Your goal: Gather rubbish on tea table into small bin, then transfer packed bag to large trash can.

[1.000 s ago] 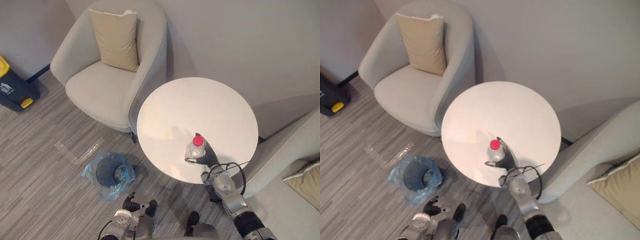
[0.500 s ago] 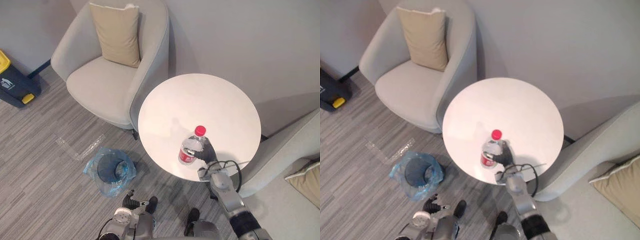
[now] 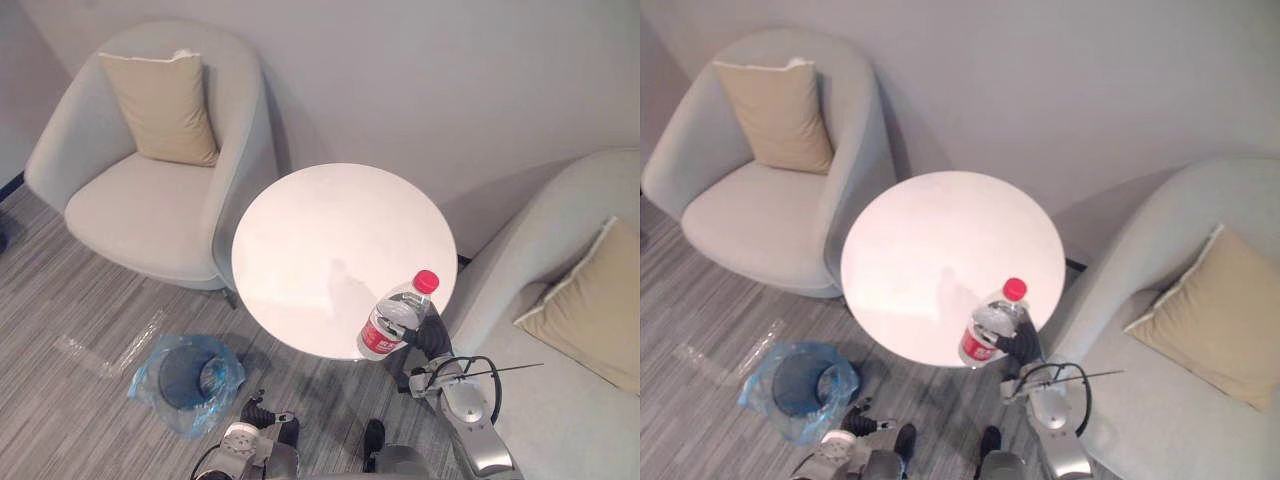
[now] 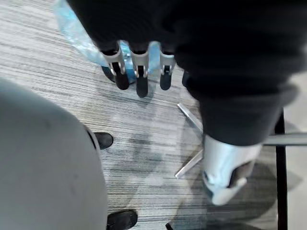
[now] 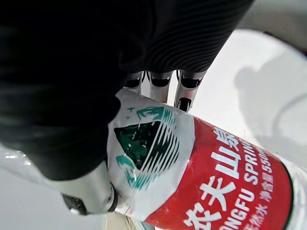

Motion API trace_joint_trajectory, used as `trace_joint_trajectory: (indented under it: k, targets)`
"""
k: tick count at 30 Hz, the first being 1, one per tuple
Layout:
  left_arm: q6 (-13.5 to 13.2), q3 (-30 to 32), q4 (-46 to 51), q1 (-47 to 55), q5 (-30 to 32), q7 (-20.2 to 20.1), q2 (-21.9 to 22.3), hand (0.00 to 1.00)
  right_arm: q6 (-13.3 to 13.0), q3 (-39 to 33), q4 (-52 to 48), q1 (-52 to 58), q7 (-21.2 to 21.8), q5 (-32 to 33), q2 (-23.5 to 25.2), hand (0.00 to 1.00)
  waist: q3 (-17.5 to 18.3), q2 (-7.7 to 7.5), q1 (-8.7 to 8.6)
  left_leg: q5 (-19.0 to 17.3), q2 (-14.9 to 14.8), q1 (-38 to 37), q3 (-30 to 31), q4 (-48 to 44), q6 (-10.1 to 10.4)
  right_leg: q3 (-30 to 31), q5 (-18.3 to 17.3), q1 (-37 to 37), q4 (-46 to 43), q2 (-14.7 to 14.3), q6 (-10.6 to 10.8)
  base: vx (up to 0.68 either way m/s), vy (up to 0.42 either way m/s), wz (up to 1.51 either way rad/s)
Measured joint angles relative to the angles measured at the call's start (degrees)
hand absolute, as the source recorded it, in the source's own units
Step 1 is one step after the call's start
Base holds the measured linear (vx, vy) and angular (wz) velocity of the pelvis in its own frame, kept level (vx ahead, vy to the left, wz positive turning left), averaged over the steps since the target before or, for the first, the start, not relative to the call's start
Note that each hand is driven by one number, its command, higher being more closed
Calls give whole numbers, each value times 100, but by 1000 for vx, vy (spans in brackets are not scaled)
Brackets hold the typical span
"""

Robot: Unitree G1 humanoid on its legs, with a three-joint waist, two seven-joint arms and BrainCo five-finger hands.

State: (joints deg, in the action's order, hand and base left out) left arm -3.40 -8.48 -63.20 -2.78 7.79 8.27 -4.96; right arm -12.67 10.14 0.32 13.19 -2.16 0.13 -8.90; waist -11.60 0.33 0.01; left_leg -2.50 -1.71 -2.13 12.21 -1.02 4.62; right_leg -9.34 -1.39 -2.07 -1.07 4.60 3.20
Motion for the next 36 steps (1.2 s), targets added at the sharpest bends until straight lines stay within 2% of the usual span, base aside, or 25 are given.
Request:
trace_joint_trajectory:
  k: [5,10,11,12,13,14,15,16,18,19,20,22,24,25,26,27,28,29,30,31,32,33,34,35,36]
  targets:
    - [-1,-19,-51,22,-3,5,0,0,6,212,-225,234,118,-8,-12,100,76,18,-3,5,9,12,10,-20,-1,5,52,-12,42,1,-5,-30,14,-1]
    - [-7,-11,-27,49,3,9,61,0,-37,353,-900,295,31,-28,-65,100,147,112,-25,222,97,422,448,-26,3,-609,-136,146,-223,133,-18,-25,-1,68]
    - [-2,-1,29,53,4,9,78,0,-61,341,-928,191,-30,-77,-98,100,157,114,-44,418,223,671,208,-159,-154,-807,-278,317,-457,252,-69,-46,-1,103]
    - [-18,-1,107,50,3,7,105,0,-61,287,-903,71,-84,-198,-114,100,163,73,-65,648,362,998,-263,-422,-405,-882,-335,470,-563,367,-109,-72,11,126]
    - [-11,-8,167,53,11,10,113,0,-60,247,-882,-13,-125,-255,-106,100,165,47,-91,907,441,1113,-651,-367,-643,-874,-341,516,-531,437,-194,-82,46,120]
    - [-5,-2,181,55,74,21,113,0,-59,228,-864,-96,-171,-264,-97,100,172,57,-73,974,429,1088,-1145,-126,-770,-1153,-198,510,-463,573,-213,-109,86,113]
    - [6,4,173,33,130,20,133,0,-44,180,-797,-200,-232,-276,-87,100,165,82,-86,592,245,1093,-1980,-416,-773,-1432,-196,470,-504,595,-205,-58,77,103]
    - [30,-15,174,31,186,2,131,0,-31,121,-793,-209,-283,-295,-66,100,155,65,-106,357,99,997,-2439,-631,-720,-1605,-196,387,-516,649,-204,-33,60,104]
    - [29,-172,175,109,419,-44,138,0,-36,-53,-795,-199,-390,-421,-27,100,177,-41,-260,85,-248,676,-3403,-794,-533,-1975,-197,261,-568,867,-112,28,74,104]
    - [27,-204,179,137,469,-88,159,0,-35,-97,-795,-190,-424,-441,-27,100,198,9,-337,65,-352,577,-3501,-680,-403,-2076,-180,231,-566,869,-35,-34,350,100]
    - [38,-219,187,140,509,-94,51,0,-11,-11,-633,-229,-497,-534,165,100,261,-103,-272,157,-56,354,-3343,109,-276,-1967,99,243,-260,936,304,-64,359,56]
    - [39,-229,186,141,517,-79,6,0,-3,189,-407,-348,-466,-686,240,100,289,-137,-253,158,115,249,-3382,202,-303,-1720,236,167,-85,1001,357,-49,267,8]
    - [29,-225,173,174,521,-78,-20,0,-3,218,-324,-388,-469,-687,238,100,246,-63,-227,120,224,224,-3353,187,-402,-1709,270,120,-74,1088,407,-23,100,1]
    - [25,-225,173,174,520,-77,-20,0,-2,230,-277,-405,-471,-687,245,100,241,-54,-226,85,243,212,-3350,178,-451,-1714,235,110,-96,1116,406,-1,97,7]
    - [33,-222,172,172,518,-73,-23,0,22,268,-57,-505,-469,-693,252,100,213,-44,-242,-86,272,216,-3347,7,-477,-1709,64,146,-387,1256,509,23,83,13]
    - [22,-220,178,165,508,-72,-30,0,73,281,122,-548,-468,-697,212,100,202,-46,-238,-331,288,336,-3283,-336,-483,-1694,-177,204,-800,1425,513,17,77,17]
    - [21,-219,179,162,504,-69,-32,0,100,283,137,-540,-467,-697,204,100,193,-43,-242,-417,290,362,-3243,-457,-495,-1684,-250,205,-928,1463,498,35,40,27]
    - [15,-220,179,163,494,-64,-44,0,141,286,139,-504,-462,-698,201,100,182,-34,-258,-573,296,412,-3100,-700,-514,-1473,-524,230,-1165,1456,236,60,6,53]
    - [18,-240,171,167,474,-63,-68,0,172,283,127,-442,-453,-699,203,100,156,-28,-338,-726,303,436,-2824,-918,-590,-802,-1017,260,-1351,1201,-214,115,-18,114]
    - [14,-269,157,170,440,-65,-105,0,183,267,49,-319,-431,-698,185,100,129,-101,-428,-837,362,489,-2486,-1117,-616,-80,-1335,189,-1371,867,-347,128,-40,119]
    - [11,-257,165,175,427,-70,-107,0,174,245,48,-319,-423,-696,168,100,160,-76,-426,-822,370,467,-2448,-1156,-657,15,-1312,219,-1454,822,-283,185,-44,94]
    - [16,-156,168,118,355,-54,-104,0,198,206,112,-394,-378,-698,104,100,109,-115,-361,-900,388,439,-2286,-1187,-744,172,-1213,551,-2289,827,-277,176,-46,44]
    - [48,-134,170,79,335,-37,-92,0,214,195,154,-471,-341,-695,85,100,29,-32,-347,-954,261,388,-2161,-1221,-744,254,-1358,846,-2739,671,-350,212,-59,49]
    - [98,-133,133,48,335,12,-141,0,206,213,261,-519,-329,-691,119,100,-42,65,-344,-997,18,270,-2014,-1186,-667,359,-1399,1080,-2590,206,-271,160,-64,47]
    - [117,-131,98,45,334,31,-158,0,199,225,314,-534,-327,-691,126,100,-52,73,-352,-1007,-41,219,-1955,-1152,-636,377,-1382,1166,-2490,76,-257,238,-89,54]
